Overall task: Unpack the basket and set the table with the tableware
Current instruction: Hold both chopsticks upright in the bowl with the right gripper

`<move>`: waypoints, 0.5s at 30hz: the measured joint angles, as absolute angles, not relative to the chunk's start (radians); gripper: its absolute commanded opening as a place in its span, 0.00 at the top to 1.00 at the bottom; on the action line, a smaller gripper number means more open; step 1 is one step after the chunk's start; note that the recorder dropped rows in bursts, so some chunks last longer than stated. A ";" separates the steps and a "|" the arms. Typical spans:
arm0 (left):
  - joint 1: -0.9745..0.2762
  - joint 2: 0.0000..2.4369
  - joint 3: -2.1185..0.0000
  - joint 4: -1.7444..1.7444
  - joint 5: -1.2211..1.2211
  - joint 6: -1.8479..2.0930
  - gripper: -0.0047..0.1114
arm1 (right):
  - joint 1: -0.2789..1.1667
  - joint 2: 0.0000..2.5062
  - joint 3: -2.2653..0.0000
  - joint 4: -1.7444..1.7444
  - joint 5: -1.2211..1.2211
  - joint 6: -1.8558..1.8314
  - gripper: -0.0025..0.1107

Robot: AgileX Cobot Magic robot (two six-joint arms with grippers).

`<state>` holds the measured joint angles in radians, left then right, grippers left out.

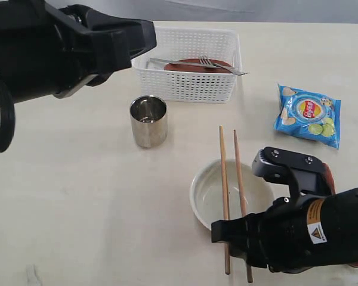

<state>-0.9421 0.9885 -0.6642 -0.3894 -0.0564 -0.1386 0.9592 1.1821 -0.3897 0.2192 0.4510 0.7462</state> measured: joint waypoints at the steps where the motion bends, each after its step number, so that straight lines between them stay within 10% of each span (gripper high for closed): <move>1: -0.942 0.988 -0.664 -0.389 -0.056 -0.139 0.96 | 0.959 1.171 -0.395 0.219 0.451 0.746 0.70; 15: -0.942 0.988 -0.664 -0.389 -0.058 -0.139 0.96 | 0.959 1.125 -0.421 0.203 0.502 0.746 0.70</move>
<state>-0.9421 0.9885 -0.6642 -0.3894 -0.0584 -0.1386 0.9592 1.1251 -0.4206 0.2027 0.5023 0.7462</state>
